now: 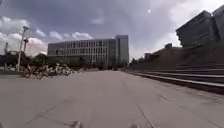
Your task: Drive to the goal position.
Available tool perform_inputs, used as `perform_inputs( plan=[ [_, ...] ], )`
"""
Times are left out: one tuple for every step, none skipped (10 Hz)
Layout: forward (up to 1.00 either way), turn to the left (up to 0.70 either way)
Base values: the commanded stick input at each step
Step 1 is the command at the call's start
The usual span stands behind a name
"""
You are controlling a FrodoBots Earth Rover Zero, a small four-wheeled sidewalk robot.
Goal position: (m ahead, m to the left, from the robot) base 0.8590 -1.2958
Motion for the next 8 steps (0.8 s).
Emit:
perform_inputs(
  plan=[
    [0.48,0.00],
    [0.18,0.00],
    [0.00,0.00],
    [0.00,0.00],
    [0.00,0.00],
    [0.00,0.00],
    [0.00,0.00],
    [0.00,0.00]
  ],
)
